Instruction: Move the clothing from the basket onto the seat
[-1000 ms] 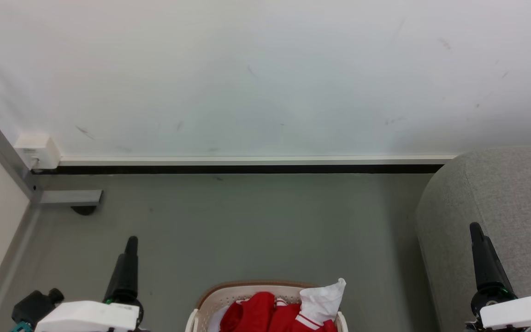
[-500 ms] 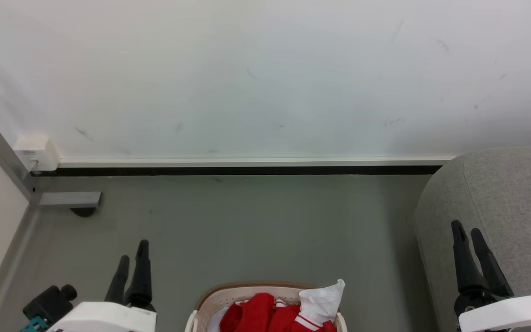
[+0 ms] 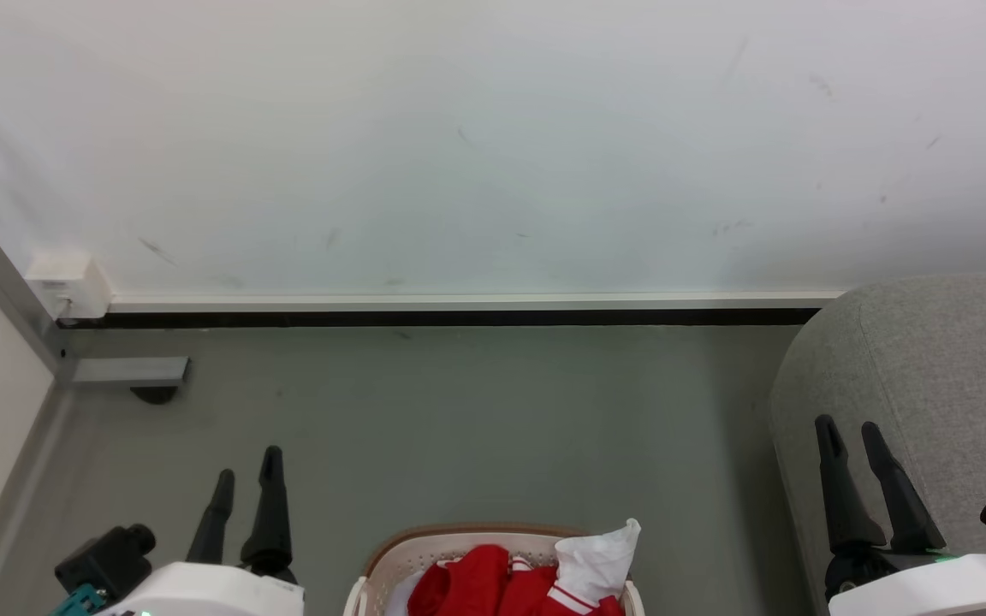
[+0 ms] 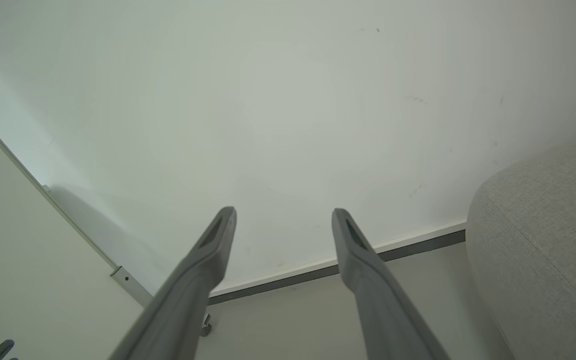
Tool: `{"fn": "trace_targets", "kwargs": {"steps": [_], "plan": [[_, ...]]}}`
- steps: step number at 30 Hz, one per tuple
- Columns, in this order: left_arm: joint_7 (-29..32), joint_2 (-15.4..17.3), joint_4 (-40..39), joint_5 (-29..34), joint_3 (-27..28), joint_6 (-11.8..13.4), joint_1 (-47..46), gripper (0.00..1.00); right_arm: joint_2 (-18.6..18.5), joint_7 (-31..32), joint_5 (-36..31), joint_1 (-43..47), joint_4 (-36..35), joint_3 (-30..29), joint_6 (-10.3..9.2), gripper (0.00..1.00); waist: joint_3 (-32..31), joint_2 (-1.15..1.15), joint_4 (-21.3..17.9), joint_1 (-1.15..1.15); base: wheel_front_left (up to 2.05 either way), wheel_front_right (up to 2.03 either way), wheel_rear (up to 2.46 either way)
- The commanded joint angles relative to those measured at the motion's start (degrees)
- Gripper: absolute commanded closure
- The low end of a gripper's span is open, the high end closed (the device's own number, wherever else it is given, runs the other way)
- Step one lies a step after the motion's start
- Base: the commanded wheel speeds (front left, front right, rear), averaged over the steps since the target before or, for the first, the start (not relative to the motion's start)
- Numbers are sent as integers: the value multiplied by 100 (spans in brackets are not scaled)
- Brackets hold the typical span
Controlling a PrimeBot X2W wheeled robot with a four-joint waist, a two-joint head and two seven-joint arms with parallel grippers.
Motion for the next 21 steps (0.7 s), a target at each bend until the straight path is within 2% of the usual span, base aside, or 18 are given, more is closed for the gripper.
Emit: {"fn": "trace_targets", "kwargs": {"steps": [1,21], "plan": [[-68,52,-92,201,-2,18,-9,0,-57,-63,-184,19,-88,34,-4,0,-2,0,3,0,0,0,0],[-370,53,-177,1448,-39,158,56,0,15,-348,-1340,46,-22,-7,-5,0,4,0,-19,0,0,0,0]]}}
